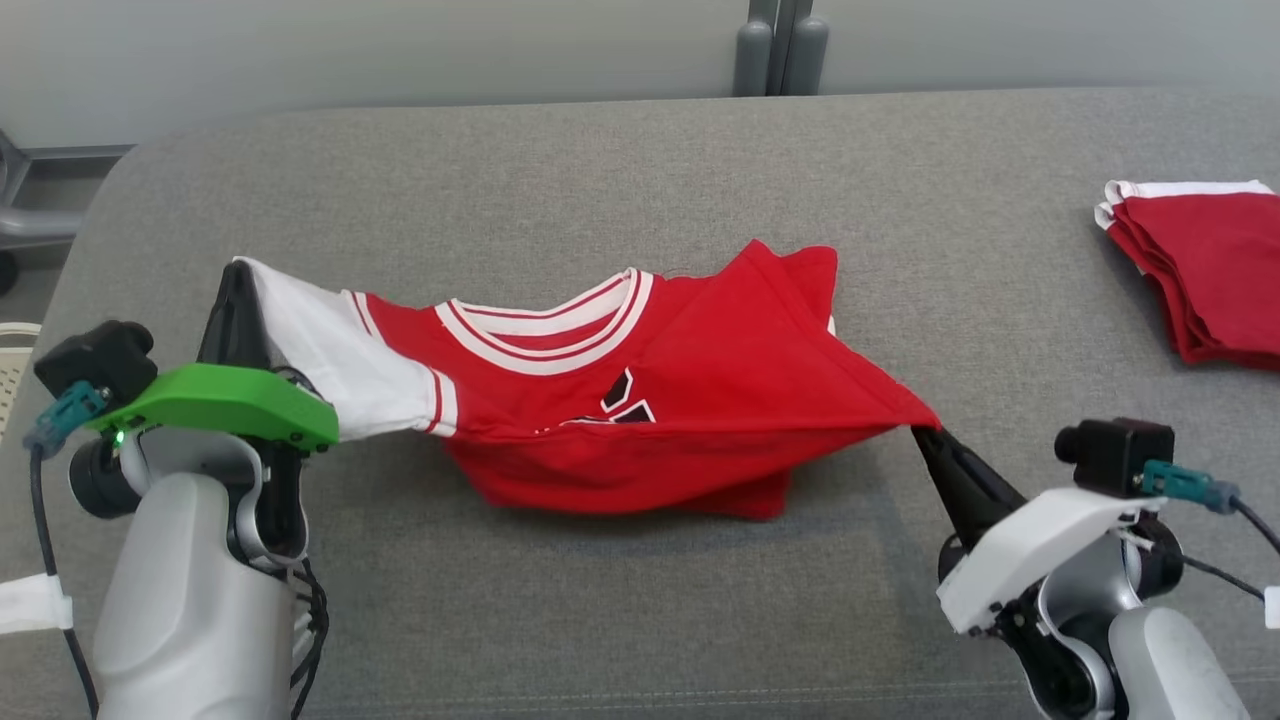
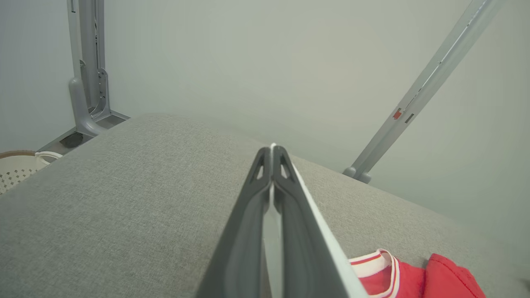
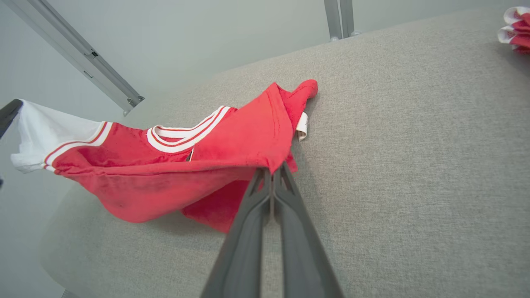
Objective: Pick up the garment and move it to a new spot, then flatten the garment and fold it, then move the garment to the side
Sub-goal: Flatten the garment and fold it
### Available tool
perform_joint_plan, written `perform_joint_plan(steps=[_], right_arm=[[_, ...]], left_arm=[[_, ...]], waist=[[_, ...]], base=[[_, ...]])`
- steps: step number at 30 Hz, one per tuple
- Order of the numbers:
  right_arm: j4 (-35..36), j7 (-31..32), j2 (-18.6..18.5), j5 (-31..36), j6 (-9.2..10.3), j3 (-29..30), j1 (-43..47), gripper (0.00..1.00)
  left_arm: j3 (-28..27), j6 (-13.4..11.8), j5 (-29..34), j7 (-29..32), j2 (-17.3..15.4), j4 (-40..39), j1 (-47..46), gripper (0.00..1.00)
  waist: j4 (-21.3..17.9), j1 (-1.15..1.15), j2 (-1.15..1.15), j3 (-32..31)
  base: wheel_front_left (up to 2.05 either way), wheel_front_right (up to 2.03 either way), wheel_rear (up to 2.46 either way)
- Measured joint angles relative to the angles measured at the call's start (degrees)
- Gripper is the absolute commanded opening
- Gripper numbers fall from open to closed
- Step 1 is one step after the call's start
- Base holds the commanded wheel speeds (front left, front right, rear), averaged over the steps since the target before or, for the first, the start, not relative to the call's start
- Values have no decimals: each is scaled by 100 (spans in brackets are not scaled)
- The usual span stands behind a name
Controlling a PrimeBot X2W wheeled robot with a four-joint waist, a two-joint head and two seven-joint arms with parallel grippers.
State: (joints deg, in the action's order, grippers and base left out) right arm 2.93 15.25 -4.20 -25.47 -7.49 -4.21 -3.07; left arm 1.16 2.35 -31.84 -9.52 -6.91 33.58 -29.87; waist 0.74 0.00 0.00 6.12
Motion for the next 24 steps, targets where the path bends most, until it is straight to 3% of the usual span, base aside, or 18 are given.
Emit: perform_joint_plan(steps=[6, 10, 13, 17, 24], right_arm=[[63, 352, -67, -348, 0, -212, -936, 0], [-278, 443, -148, -548, 0, -412, -1961, 0], [-680, 431, -208, -634, 1, -455, -2809, 0], [-1315, 285, -260, -733, 3, -392, -3941, 0], [-2278, -102, -461, -424, 0, -275, -5977, 0]], left_arm=[[-49, -241, -210, 489, 79, -794, -263, 0], [-137, -341, -341, 669, 45, -1009, -887, 0], [-227, -338, -442, 782, -43, -1066, -1516, 0], [-404, -134, -865, 945, -74, -1063, -2455, 0], [-539, -108, -1099, 1269, -358, -1009, -4067, 0]], waist=[[-114, 0, 0, 285], [-230, 0, 0, 577], [-324, 0, 0, 836], [-438, 0, 0, 1226], [-600, 1, 0, 2007]], base=[[0, 0, 0], [0, 0, 0], [0, 0, 0], [0, 0, 0], [0, 0, 0]])
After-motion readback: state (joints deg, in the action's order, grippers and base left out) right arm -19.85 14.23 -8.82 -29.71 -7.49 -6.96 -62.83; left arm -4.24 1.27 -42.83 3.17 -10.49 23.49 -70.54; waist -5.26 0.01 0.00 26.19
